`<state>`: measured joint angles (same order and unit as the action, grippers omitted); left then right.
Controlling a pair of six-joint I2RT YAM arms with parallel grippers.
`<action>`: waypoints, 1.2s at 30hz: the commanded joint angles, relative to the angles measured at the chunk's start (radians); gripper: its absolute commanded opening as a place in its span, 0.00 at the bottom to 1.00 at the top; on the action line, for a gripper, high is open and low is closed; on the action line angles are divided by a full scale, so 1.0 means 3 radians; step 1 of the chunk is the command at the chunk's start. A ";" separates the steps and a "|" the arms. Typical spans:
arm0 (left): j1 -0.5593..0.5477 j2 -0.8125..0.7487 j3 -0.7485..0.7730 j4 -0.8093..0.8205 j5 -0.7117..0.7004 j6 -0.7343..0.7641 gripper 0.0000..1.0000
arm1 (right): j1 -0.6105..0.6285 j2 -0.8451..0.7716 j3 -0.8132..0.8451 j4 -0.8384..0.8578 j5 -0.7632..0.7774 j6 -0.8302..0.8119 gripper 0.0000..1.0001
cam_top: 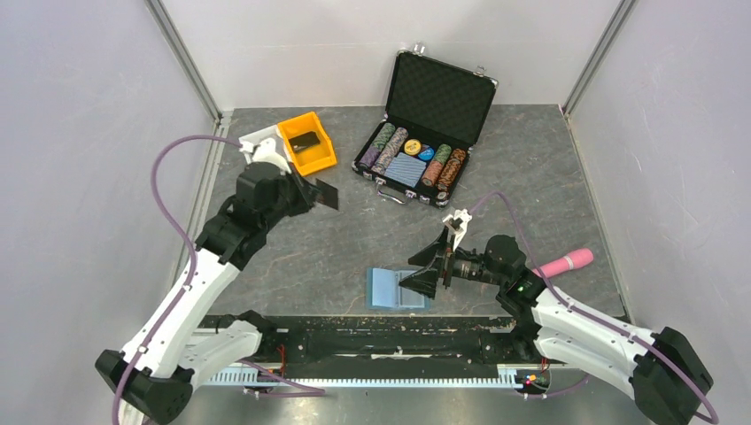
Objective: Take the credit cards out of the card holder
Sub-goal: Place the credit card in the storage box.
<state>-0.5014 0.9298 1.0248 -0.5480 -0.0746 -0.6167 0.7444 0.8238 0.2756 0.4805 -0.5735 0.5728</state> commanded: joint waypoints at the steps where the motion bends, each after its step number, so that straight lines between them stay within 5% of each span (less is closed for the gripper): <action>1: 0.0425 0.0189 0.0263 0.0161 -0.0736 -0.0127 0.02 | 0.0014 -0.0040 0.0109 -0.0248 0.0189 -0.0222 0.98; 10: 0.0955 0.0709 0.0261 0.0978 -0.0803 -0.0112 0.02 | 0.0014 0.0058 0.0360 -0.0629 0.0183 -0.0541 0.98; 16: 0.1337 0.1181 0.0024 0.1807 -0.0346 -0.0440 0.02 | 0.0014 0.0177 0.0536 -0.0885 0.0279 -0.0696 0.98; 22: 0.1471 0.1912 0.0145 0.2445 -0.0062 -0.0430 0.02 | 0.0014 0.0300 0.0539 -0.0851 0.0378 -0.0675 0.98; 36: 0.1554 0.3202 0.0839 0.2964 -0.0053 -0.0513 0.02 | 0.0014 0.0719 0.0726 -0.0786 0.0388 -0.0683 0.98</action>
<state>-0.0387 1.8458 1.2030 0.2417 -0.0685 -0.7513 0.7444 1.0252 0.4385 0.2157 -0.4683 0.3904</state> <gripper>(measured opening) 0.030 0.979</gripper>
